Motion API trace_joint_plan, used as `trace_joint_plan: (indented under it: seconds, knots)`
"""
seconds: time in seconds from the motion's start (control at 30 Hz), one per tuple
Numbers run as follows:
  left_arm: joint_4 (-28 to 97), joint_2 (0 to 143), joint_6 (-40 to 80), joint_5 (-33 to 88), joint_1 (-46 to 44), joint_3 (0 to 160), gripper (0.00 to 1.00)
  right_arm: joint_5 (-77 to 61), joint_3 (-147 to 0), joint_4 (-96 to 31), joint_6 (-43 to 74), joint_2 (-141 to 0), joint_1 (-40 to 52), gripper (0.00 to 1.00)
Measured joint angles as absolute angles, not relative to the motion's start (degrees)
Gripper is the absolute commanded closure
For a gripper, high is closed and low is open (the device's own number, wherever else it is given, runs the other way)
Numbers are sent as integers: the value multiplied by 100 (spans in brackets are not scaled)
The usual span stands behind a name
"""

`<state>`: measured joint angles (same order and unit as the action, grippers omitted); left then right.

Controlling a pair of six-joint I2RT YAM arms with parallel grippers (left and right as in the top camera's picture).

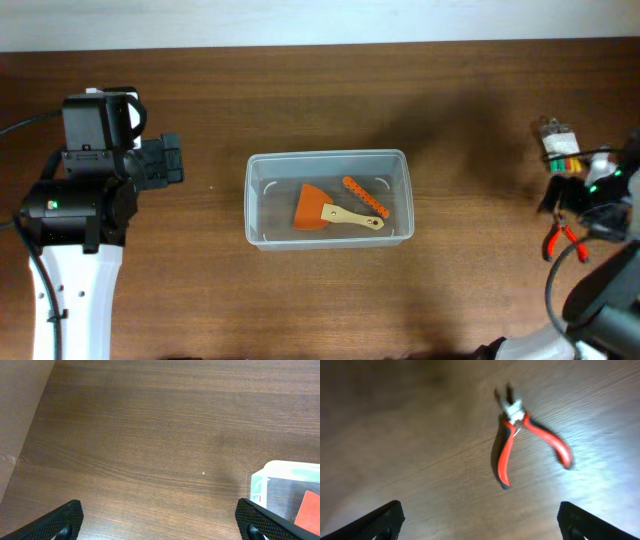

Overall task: Pack container
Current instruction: 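Withdraw the right gripper rightward toward the red-handled pliers, then lower the right gripper over the pliers' jaws to grasp them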

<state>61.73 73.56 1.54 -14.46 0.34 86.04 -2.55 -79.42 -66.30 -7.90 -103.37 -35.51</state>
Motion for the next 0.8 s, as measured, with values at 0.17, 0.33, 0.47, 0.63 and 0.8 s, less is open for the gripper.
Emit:
trace_joint_plan:
  seconds: [0.17, 0.33, 0.47, 0.63, 0.8]
  knots:
    - [6173, 7356, 152, -1446, 34, 8604, 1, -239, -7765, -6458, -937, -10781, -3551, 1]
    - [6173, 7356, 152, -1446, 34, 8604, 1, -239, -7765, -6311, -937, -10873, -3551, 1]
    - [6173, 7356, 154, -1446, 34, 8604, 1, -239, -7762, -6082, -735, -10873, -3551, 1]
    - [6173, 7356, 152, -1446, 34, 8604, 1, -187, -7623, -5835, -491, -10873, -3551, 1]
    - [6173, 7356, 154, -1446, 34, 8604, 1, 110, -7269, -5535, -250, -10881, -3551, 1]
